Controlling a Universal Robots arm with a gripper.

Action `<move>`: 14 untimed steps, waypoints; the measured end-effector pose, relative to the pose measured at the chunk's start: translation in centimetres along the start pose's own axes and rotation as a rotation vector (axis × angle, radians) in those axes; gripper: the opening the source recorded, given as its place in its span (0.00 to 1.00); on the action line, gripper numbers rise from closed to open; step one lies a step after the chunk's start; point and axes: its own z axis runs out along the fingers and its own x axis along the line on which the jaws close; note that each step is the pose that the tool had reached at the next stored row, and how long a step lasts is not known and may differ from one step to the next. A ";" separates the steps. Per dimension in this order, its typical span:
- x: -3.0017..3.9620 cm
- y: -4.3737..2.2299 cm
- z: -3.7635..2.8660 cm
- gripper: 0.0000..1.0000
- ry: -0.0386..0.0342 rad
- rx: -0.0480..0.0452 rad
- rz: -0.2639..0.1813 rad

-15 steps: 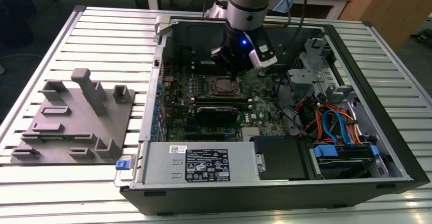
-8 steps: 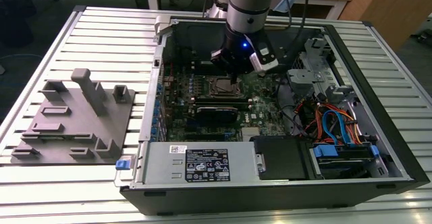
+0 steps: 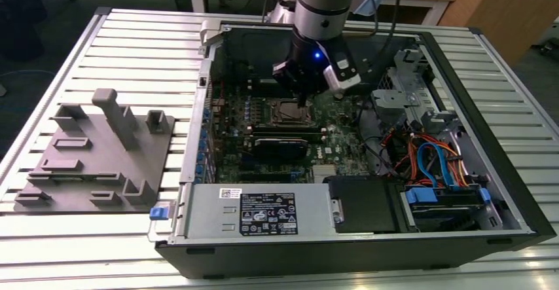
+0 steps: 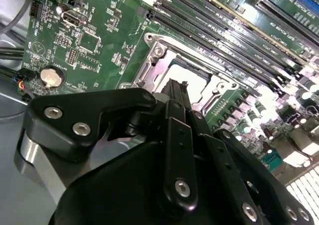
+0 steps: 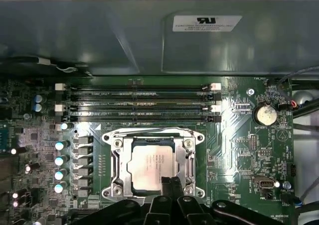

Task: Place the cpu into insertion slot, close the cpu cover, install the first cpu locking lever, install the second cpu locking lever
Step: 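Install the second cpu locking lever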

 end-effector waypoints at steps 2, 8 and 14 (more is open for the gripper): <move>-0.01 -0.06 -0.04 0.10 0.0001 -0.0002 0.000; -0.01 -1.03 -0.06 0.10 0.0014 -0.0001 0.000; -0.07 -1.93 -0.09 0.10 0.0207 0.0002 0.001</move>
